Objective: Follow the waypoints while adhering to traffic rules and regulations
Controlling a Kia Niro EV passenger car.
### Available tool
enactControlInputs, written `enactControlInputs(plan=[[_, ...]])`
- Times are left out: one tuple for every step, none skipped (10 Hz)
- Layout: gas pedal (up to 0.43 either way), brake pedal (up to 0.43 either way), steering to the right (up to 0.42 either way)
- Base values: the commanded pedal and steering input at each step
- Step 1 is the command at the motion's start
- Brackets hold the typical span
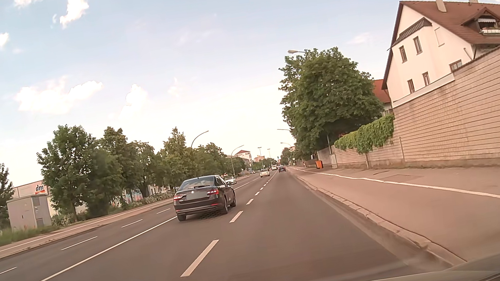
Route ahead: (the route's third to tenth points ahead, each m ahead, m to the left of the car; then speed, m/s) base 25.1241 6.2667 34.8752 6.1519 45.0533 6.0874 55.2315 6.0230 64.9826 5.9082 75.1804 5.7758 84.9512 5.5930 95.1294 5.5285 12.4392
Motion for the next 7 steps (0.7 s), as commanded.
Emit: enactControlInputs(plan=[[0.079,0.018,0.003],[0.079,0.018,0.003],[0.079,0.024,0.003],[0.079,0.018,0.001],[0.079,0.018,0.0],[0.079,0.018,0.0],[0.079,0.018,0.0]])
